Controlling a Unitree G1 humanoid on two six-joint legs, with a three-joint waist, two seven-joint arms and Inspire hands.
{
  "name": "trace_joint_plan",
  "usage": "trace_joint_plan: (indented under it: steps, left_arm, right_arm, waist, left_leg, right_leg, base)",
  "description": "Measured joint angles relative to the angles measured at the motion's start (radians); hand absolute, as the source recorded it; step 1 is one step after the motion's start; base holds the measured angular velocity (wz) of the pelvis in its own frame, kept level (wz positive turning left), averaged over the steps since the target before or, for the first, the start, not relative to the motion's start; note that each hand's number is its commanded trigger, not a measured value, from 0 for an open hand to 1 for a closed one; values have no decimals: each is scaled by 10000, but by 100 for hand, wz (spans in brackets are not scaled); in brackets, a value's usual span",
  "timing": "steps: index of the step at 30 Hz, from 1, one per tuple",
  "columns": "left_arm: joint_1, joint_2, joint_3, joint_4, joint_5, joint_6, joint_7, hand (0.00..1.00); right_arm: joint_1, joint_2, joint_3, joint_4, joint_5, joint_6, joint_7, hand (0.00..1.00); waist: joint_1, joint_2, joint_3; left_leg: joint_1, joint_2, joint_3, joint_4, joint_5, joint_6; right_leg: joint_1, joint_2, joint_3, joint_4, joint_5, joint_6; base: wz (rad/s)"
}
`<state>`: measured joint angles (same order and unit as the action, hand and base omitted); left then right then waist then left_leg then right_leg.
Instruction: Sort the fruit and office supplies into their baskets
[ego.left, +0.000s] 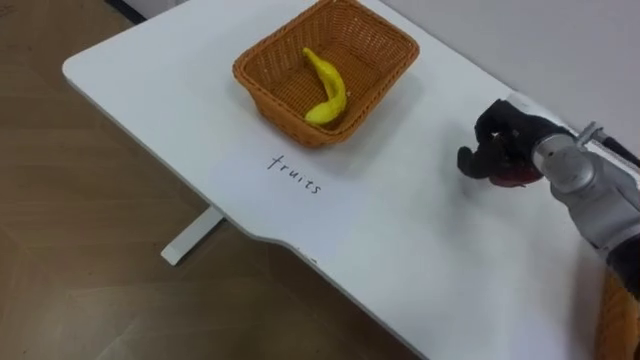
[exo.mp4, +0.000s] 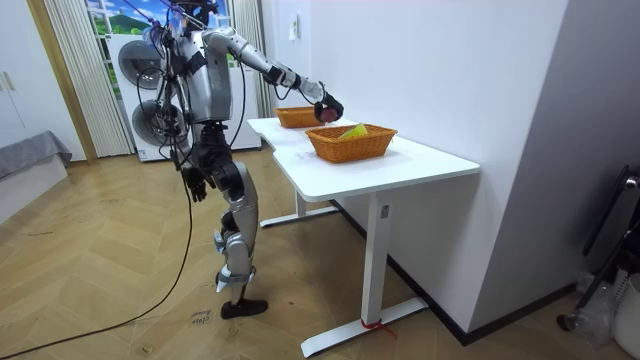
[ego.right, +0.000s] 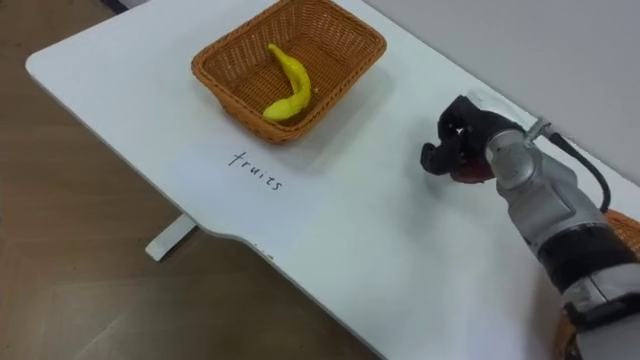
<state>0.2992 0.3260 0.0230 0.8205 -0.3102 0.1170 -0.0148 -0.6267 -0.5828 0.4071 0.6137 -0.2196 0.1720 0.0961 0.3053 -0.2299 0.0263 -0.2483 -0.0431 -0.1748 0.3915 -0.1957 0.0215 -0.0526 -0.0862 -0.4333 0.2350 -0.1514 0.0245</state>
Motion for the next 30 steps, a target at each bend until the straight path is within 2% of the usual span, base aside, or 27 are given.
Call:
trace_joint_plan:
  steps: [1,3,6,8,10,12,14,17,20,24,26,27,30]
  left_arm:
    - [90,-2,171,2,-6,-39,-1,0]
    - [137,-3,311,12,-3,-42,10,0]
    - [298,-43,327,27,29,-49,23,0]
    - [457,-113,331,28,116,-44,29,0]
    - [622,-214,338,28,173,29,53,0]
    - [704,-268,336,30,231,95,54,0]
    - [726,-315,341,29,432,127,51,0]
    - [953,-393,369,-15,493,143,31,0]
    - [1236,-413,451,-107,497,233,-63,0]
    - [1360,-418,528,-197,511,367,-185,0]
    - [1360,-417,538,-172,539,386,-188,0]
    - [1368,-416,537,-169,627,421,-194,0]
    - [1375,-401,534,-169,892,481,-195,0]
  right_arm:
    - [10,-53,-162,-446,28,4,27,100]
    - [21,-131,-368,-940,133,8,34,100]
    - [23,-179,-395,-1514,146,45,99,100]
    - [23,-204,-395,-1891,151,45,109,100]
    - [23,-220,-397,-2184,249,43,113,100]
    - [23,-223,-396,-2295,514,44,121,100]
    - [22,-231,-397,-2358,700,44,122,100]
    - [22,-232,-408,-2792,768,110,151,100]
    - [22,-233,-433,-3099,949,174,153,100]
    - [19,-231,-432,-3361,976,313,162,100]
    - [20,-230,-432,-3449,968,405,169,100]
    - [21,-226,-430,-3451,958,452,181,100]
    - [20,-222,-428,-3485,953,481,207,100]
  waist:
    - [-96,-23,-36]
    - [-139,-32,-43]
    - [-189,15,-121]
    - [-223,122,-112]
    - [-241,188,-147]
    - [-232,203,-148]
    - [-221,197,-152]
    - [-225,89,-234]
    - [-267,24,-271]
    - [-209,-108,-279]
    - [-98,-126,-227]
    - [-22,-103,-145]
    - [41,-132,-126]
  left_leg:
    - [35,-3,-13,-23,-1,1]
    - [161,-2,-9,-78,-1,1]
    - [402,-4,-3,-152,-13,8]
    - [553,-6,3,-203,-19,16]
    - [768,-21,-6,-329,-18,18]
    - [895,-26,-34,-381,-19,16]
    - [1018,-22,-29,-445,-8,3]
    - [1176,-28,-31,-567,13,-19]
    - [1312,-42,-32,-633,12,-20]
    - [1387,-46,-59,-636,-7,-5]
    - [1451,-53,-67,-634,-16,-3]
    - [1571,-59,-92,-635,-42,-2]
    - [1588,-94,-303,-619,-64,-37]
  right_leg:
    - [22,-7,-55,0,0,0]
    - [118,-13,-94,-4,1,2]
    - [318,-25,-94,-1,-1,4]
    - [441,-30,-92,-6,-1,6]
    - [611,-51,-89,-14,-9,18]
    - [749,-62,-70,-14,-45,76]
    - [849,-62,-73,-15,-53,87]
    - [956,-73,-83,-18,-81,124]
    - [1126,-59,-101,-157,-87,131]
    - [1239,-55,-151,-159,-87,131]
    - [1307,-55,-152,-161,-86,131]
    - [1433,-56,-163,-163,-87,132]
    - [1537,-67,-381,-168,-91,138]
  base:
    - [0]
    - [0]
    - [0]
    - [0]
    - [0]
    - [2]
    - [2]
    - [-3]
    - [1]
    - [6]
    - [0]
    - [7]
    - [16]
